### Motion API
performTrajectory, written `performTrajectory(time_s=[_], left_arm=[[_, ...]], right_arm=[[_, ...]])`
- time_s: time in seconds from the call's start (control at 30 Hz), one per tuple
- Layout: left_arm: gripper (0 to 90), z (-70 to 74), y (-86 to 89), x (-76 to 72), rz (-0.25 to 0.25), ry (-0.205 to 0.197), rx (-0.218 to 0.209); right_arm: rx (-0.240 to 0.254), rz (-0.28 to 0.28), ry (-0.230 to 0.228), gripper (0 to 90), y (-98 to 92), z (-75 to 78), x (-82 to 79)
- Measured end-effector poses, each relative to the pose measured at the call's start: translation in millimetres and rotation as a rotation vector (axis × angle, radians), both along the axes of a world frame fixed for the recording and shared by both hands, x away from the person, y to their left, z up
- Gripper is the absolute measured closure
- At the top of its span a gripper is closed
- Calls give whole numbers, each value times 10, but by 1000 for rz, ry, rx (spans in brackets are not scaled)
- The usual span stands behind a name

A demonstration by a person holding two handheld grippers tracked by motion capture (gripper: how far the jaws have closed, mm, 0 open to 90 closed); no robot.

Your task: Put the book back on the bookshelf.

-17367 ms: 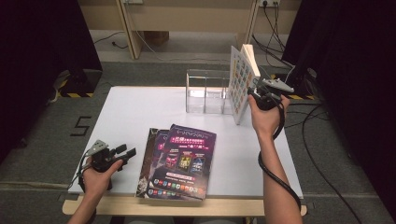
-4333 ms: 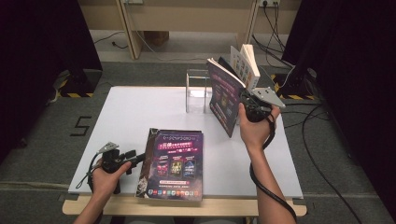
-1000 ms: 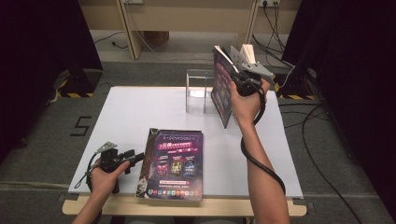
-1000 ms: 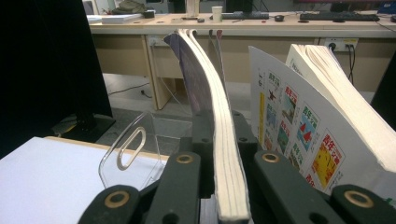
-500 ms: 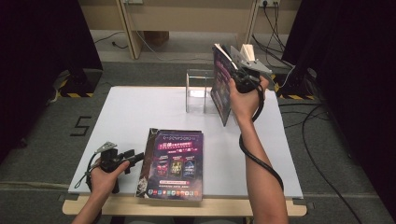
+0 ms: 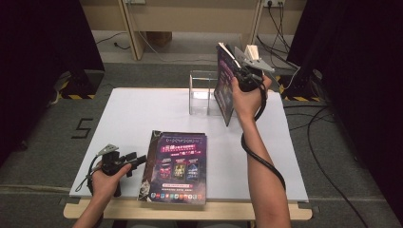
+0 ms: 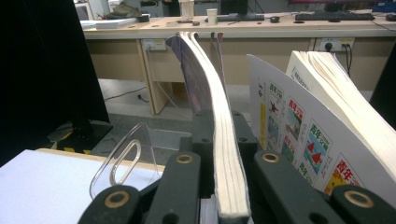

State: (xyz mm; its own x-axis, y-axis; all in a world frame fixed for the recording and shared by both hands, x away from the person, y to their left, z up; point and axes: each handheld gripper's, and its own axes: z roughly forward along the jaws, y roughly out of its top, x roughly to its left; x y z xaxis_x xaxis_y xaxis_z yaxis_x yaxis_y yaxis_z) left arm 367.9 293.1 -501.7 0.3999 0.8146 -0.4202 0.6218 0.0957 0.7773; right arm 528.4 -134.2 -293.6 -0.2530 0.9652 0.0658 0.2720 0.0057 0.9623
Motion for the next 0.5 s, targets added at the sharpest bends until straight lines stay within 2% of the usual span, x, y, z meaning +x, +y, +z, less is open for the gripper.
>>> performTrajectory(time_s=[0.5], left_arm=[[387,-4,7,2,0,-1,1]], right_arm=[[11,-19,-3,845,20,15,108]])
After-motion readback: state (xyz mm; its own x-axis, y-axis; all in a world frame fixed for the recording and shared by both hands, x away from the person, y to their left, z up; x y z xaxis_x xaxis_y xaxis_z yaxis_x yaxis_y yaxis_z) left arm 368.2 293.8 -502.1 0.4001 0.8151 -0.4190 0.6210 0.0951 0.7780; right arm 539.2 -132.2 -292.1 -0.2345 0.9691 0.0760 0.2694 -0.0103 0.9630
